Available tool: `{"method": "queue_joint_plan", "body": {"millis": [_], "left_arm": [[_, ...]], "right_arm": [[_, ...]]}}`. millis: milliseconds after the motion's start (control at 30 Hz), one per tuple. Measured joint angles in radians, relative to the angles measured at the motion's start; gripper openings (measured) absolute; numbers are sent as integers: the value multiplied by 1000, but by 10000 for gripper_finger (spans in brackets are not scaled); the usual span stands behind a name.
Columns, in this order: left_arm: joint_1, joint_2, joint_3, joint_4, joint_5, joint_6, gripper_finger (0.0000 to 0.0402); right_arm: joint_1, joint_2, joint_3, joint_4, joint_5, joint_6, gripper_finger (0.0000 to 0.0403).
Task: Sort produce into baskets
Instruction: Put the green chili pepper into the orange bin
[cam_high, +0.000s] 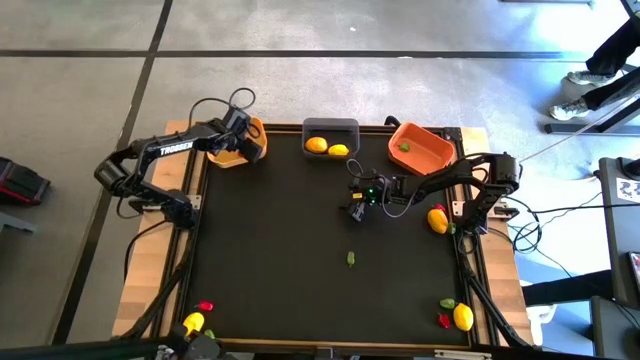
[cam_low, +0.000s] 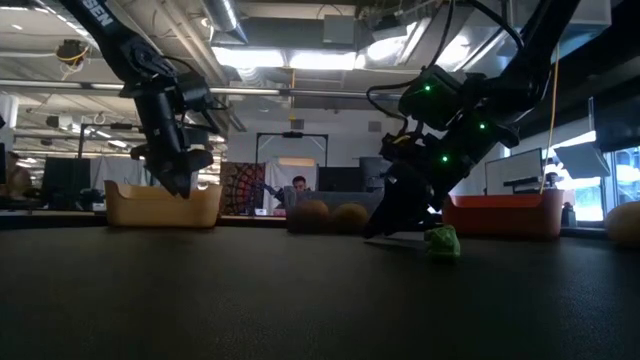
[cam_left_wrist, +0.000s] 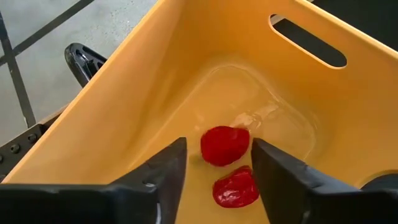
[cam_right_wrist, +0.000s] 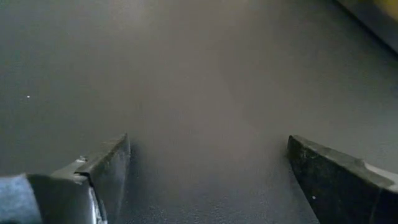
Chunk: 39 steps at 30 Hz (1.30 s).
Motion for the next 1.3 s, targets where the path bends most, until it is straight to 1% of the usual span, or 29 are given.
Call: {"method": "queue_joint_plan", "body": {"millis": [100,200,367,567,633,767,933,1033,1133,1233,1300], "left_arm": [[0,0,0,0,0,2,198],[0,0,0,0,-1,17,205],[-10,-21,0,-2,0,19,198],[-82,-117,0,-3,0,19,187],[-118,-156,0,-2,1,2,187],[-198,-226,0,-2,44,-25,188],[-318,-277,0,-3,52,-61,187],[-397,-283,0,-7,53,-86,188],[-476,-281,0,-10,53,-112,186],[-550,-277,0,-11,53,-149,185],[-597,-273,0,-3,53,-175,184]], "right_arm": [[0,0,0,0,0,-1,372],[0,0,0,0,0,-1,372],[0,0,0,0,15,-5,372],[0,0,0,0,16,1,372],[0,0,0,0,16,1,372],[0,0,0,0,15,1,372],[0,0,0,2,-21,-5,372],[1,-7,0,-1,-78,-14,372],[6,-20,0,5,-162,-18,372],[35,-33,0,17,-226,-18,372],[64,-46,1,24,-251,-26,372]]}}
